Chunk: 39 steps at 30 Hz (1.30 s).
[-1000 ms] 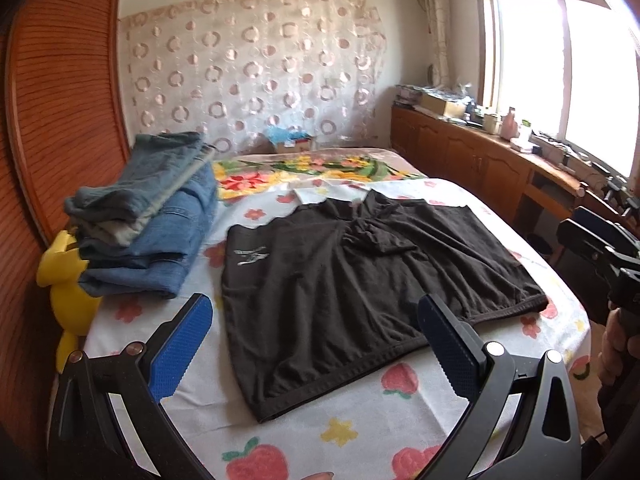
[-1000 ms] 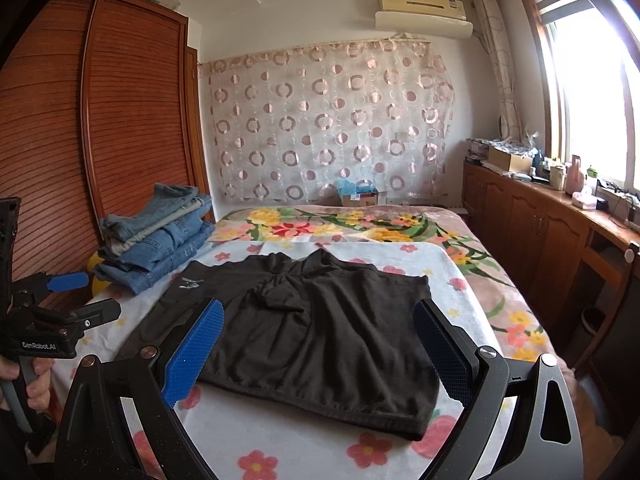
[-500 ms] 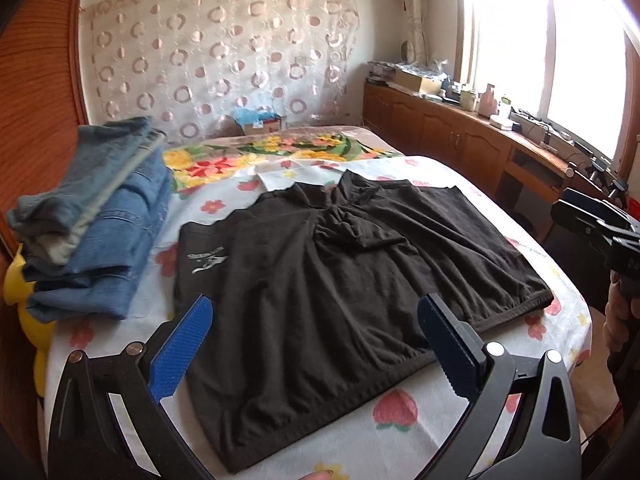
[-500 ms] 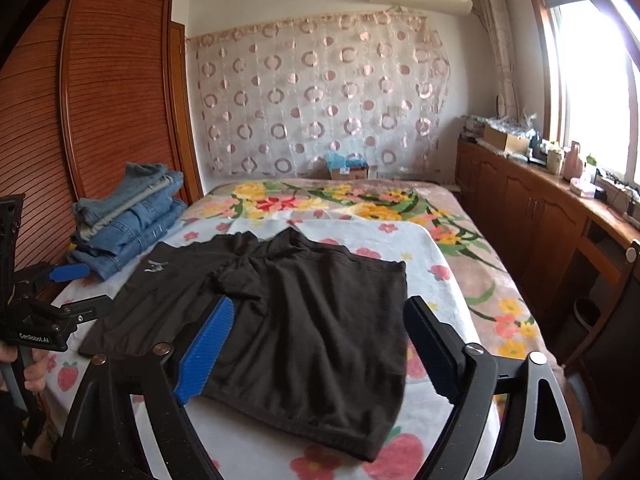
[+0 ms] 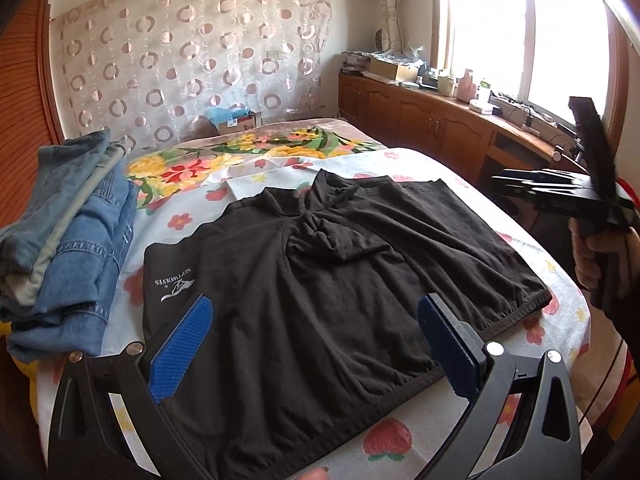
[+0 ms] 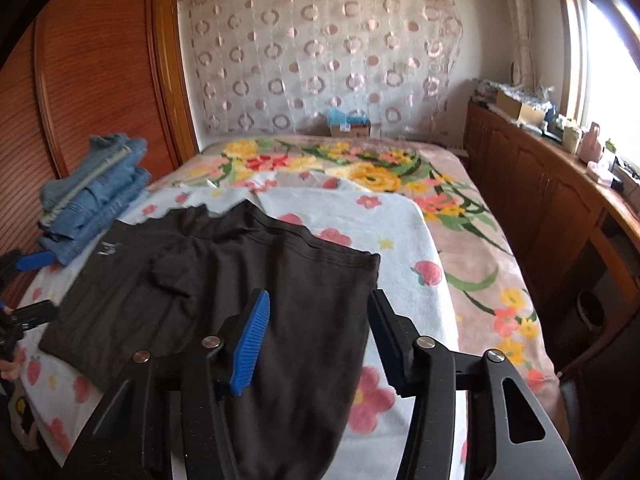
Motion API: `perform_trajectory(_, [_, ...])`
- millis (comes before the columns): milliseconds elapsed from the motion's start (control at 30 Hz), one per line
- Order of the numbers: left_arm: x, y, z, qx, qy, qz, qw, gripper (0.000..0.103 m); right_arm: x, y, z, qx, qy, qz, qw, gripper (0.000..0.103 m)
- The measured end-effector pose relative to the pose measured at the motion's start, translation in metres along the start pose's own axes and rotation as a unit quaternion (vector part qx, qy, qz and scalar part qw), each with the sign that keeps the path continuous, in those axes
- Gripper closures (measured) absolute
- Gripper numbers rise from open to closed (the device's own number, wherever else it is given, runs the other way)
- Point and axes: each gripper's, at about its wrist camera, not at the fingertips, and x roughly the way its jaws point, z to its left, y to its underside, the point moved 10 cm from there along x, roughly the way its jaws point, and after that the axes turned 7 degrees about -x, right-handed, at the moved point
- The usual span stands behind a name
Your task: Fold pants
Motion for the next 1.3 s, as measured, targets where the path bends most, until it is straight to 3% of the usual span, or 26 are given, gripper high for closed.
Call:
perform_trajectory(333, [0.029, 0.024, 0.013, -0.009, -0.007, 0.044, 0.999, 0.0, 0.047, -0.008, -0.028, 0.037, 0.0, 0.087, 0.996, 0.068])
perform_trajectory(567, [0.044, 0.038, 0.017, -0.008, -0.015, 0.068, 0.9975, 0.0, 0.043, -0.012, -0.035, 0.085, -0.034, 0.092, 0.992, 0.081])
perform_trajectory(700, [0.047, 0.043, 0.016, -0.006, -0.013, 0.072, 0.9973, 0.0, 0.026, -0.005, -0.048, 0.119, -0.052, 0.086, 0.988, 0.099])
perform_trajectory(767, [0.048, 0.045, 0.016, -0.005, -0.014, 0.076, 0.997, 0.0, 0.02, -0.002, -0.059, 0.12, -0.049, 0.076, 0.989, 0.101])
perform_trajectory(900, [0.048, 0.046, 0.017, -0.008, -0.013, 0.079, 0.9968, 0.0, -0.008, -0.001, -0.08, 0.125, 0.0, 0.045, 0.991, 0.101])
perform_trajectory(1167, [0.056, 0.053, 0.019, -0.003, -0.023, 0.105, 0.9942, 0.0, -0.034, 0.021, -0.066, 0.086, 0.045, 0.078, 0.992, 0.101])
perform_trajectory(1267, [0.057, 0.054, 0.019, -0.005, -0.019, 0.108, 0.9939, 0.0, -0.049, 0.023, -0.063, 0.074, 0.064, 0.08, 0.992, 0.094])
perform_trajectory(1300, [0.057, 0.054, 0.019, -0.005, -0.019, 0.108, 0.9939, 0.0, -0.059, 0.025, -0.06, 0.073, 0.065, 0.078, 0.992, 0.087])
